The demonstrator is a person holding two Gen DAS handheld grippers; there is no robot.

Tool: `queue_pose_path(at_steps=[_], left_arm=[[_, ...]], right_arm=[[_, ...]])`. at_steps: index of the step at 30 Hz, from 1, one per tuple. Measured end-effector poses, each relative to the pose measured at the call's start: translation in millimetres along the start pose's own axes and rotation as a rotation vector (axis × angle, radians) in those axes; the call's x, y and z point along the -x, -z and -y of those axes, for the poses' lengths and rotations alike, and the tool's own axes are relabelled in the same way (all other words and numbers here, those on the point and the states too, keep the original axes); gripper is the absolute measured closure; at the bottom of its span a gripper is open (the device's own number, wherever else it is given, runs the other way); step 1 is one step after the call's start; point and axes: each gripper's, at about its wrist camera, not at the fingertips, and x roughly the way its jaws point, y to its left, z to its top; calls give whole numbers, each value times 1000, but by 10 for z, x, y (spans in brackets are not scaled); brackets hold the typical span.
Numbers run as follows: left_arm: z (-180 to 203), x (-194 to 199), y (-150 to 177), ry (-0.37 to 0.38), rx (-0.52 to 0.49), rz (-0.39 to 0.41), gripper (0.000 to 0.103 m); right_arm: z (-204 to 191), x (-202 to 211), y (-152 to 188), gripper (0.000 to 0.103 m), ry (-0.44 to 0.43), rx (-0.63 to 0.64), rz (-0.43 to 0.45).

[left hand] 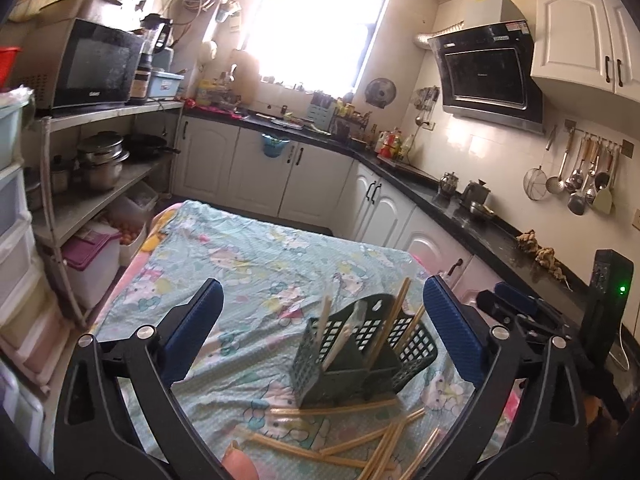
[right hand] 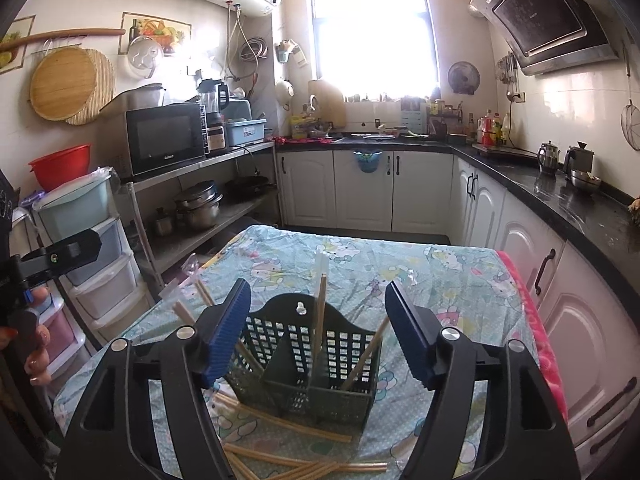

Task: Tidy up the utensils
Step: 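Open both grippers to release the chopsticks and raise them from the basket, then move both grippers down toward the chopsticks lying beside the basket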

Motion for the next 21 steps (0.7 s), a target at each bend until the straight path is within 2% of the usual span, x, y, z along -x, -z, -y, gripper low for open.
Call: queue_pose_path(at_steps=[10,21], left_arm=[[-153,203,200,-19,56,-14,11],[-225,371,463,-35,57,-42,11]], right_arm=[[-54,162,106,29,-17,-11,-9],[-229,266,276,23,-40,11,-31]])
